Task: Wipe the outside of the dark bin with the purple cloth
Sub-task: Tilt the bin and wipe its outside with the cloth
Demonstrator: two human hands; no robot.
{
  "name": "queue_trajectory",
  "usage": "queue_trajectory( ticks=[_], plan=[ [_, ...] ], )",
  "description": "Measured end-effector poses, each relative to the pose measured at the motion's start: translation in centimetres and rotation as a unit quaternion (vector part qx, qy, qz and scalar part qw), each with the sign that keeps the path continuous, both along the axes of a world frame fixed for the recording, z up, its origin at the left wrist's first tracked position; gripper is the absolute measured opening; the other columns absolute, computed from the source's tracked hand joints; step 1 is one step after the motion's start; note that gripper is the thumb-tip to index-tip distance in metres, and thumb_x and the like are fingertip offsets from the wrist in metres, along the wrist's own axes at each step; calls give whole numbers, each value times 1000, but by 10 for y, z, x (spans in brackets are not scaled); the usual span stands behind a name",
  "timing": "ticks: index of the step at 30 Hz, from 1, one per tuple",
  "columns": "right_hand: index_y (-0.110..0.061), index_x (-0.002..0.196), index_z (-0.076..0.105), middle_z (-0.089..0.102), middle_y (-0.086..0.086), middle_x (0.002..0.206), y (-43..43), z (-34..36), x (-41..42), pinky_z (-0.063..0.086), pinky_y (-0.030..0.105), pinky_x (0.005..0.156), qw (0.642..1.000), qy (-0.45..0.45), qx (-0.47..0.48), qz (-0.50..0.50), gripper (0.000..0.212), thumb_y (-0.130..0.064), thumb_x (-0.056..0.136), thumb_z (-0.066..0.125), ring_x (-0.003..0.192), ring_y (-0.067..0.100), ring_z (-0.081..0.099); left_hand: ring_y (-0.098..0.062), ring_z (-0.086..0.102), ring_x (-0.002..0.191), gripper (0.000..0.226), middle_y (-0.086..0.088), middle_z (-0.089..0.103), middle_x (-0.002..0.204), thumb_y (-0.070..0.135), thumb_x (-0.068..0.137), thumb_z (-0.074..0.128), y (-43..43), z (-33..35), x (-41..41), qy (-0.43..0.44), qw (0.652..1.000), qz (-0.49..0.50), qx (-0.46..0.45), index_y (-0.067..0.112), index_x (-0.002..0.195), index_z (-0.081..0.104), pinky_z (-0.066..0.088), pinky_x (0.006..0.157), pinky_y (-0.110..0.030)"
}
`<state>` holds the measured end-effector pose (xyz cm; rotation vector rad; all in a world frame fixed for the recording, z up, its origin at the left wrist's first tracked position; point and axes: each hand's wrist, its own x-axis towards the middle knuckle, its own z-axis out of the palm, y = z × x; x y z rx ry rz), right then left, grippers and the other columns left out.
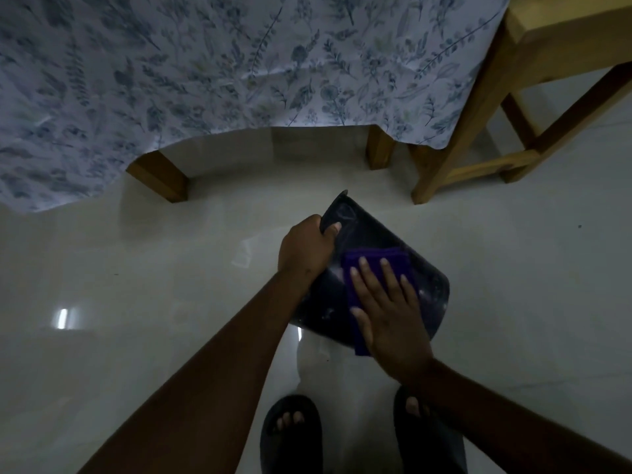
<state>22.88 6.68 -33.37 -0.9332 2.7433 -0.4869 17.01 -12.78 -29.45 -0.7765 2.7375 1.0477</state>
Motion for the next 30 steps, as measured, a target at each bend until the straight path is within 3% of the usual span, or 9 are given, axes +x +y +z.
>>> queue_trajectory(
  ticks=[5,7,10,13,17,20,23,26,30],
  plan=[
    [-21,151,26,27,0,158,-15,15,-76,20,42,119,989,-76,-64,-112,54,-38,100,22,147,22,23,-24,59,81,36,-5,63,89,42,96,47,0,1,-11,-22,1000,18,-10,9,98,61,44,70,-30],
    [-24,152,22,21,-2,160,0,9,-52,15,43,119,991,-61,-43,-112,55,-40,100,23,149,22,15,-25,59,80,35,-4,60,86,42,95,47,-2,0,-11,-34,999,20,-11,10,95,60,41,68,-29],
    [-30,153,10,8,-7,162,5,8,-8,8,45,118,999,-24,6,-22,57,-47,99,17,150,21,2,-24,56,79,33,-4,60,87,42,95,47,-2,-4,-11,-49,998,29,-21,12,93,60,38,68,-28],
    [-22,151,26,26,0,159,-17,12,-52,18,41,116,998,-11,-41,-49,55,-41,100,23,147,22,21,-23,56,81,31,-5,60,89,38,96,48,2,6,-17,-33,999,14,1,10,96,61,39,69,-28],
    [-18,146,40,45,3,149,-13,13,-89,31,34,112,985,-67,-92,-134,48,-34,102,32,135,20,43,-21,62,88,25,-4,65,96,31,97,51,-8,23,17,10,990,-17,139,10,105,61,47,72,-30],
    [-18,149,33,38,3,154,-3,6,-63,30,41,115,989,-57,-51,-128,54,-39,100,26,140,23,36,-18,61,86,27,0,63,94,34,99,46,-13,13,45,16,996,-28,85,11,105,59,43,64,-19],
    [-24,153,21,21,-1,161,-6,3,-9,17,46,117,998,0,6,-58,56,-42,99,23,148,25,15,-22,61,83,29,-4,64,92,35,100,43,-8,2,35,18,998,-17,64,10,101,58,43,67,-29],
    [-25,153,17,19,-2,161,-21,8,-19,15,46,118,1000,10,0,13,56,-43,100,22,149,23,12,-21,59,81,29,-4,63,90,35,100,40,-5,3,28,29,998,-16,54,11,99,56,41,68,-29],
    [-16,149,32,39,5,153,-35,12,-84,31,42,114,987,-64,-58,-136,53,-39,101,26,139,22,37,-21,58,81,28,-4,63,91,32,101,41,-4,4,26,40,998,-7,38,10,103,58,43,70,-29]
  ],
)
